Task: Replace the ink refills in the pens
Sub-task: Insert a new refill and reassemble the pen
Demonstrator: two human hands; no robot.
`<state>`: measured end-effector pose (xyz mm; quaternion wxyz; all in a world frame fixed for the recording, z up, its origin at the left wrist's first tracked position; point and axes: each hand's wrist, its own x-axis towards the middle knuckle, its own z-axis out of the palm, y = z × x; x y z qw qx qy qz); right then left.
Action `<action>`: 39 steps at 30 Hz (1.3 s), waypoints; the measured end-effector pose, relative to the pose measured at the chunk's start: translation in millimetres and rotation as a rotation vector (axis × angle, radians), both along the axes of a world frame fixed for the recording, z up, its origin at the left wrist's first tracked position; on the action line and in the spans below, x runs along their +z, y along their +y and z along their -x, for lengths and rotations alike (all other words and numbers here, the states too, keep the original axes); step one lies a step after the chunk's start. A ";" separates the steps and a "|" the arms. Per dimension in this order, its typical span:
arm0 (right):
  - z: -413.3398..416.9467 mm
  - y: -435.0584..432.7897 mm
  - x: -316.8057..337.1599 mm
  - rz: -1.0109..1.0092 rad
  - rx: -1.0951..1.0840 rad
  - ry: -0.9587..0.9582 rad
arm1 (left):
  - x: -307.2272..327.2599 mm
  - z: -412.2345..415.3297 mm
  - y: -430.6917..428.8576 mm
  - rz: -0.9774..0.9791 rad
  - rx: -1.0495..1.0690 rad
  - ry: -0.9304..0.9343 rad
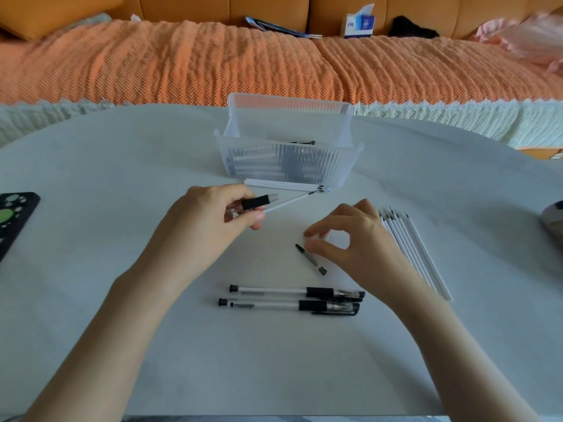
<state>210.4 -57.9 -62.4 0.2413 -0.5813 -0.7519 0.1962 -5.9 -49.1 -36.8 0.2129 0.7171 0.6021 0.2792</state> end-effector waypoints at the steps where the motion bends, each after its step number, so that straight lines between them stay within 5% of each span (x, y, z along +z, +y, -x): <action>1: -0.3 -0.1 0.5 0.005 -0.001 0.014 | -0.4 -1.1 0.1 0.001 -0.004 -0.003; 12: 5.6 -5.2 21.3 0.233 -0.161 0.792 | -1.3 -23.1 -6.4 0.018 -0.125 -0.111; 20: -4.9 1.3 32.0 0.214 -0.294 1.047 | -2.0 -31.8 -10.3 0.008 -0.149 -0.148; 22: -19.7 3.2 35.4 0.153 -0.383 0.940 | -0.9 -30.0 -10.4 0.007 -0.163 -0.118; 25: -40.2 4.2 29.0 0.032 -0.501 0.413 | -0.4 -28.5 -9.6 0.040 -0.177 -0.102; 27: -46.2 4.6 24.0 0.018 -0.531 0.223 | -1.0 -27.8 -9.2 0.066 -0.174 -0.093; 39: -50.6 6.2 16.5 0.030 -0.560 -0.164 | -3.9 -23.2 -5.9 0.047 -0.165 -0.032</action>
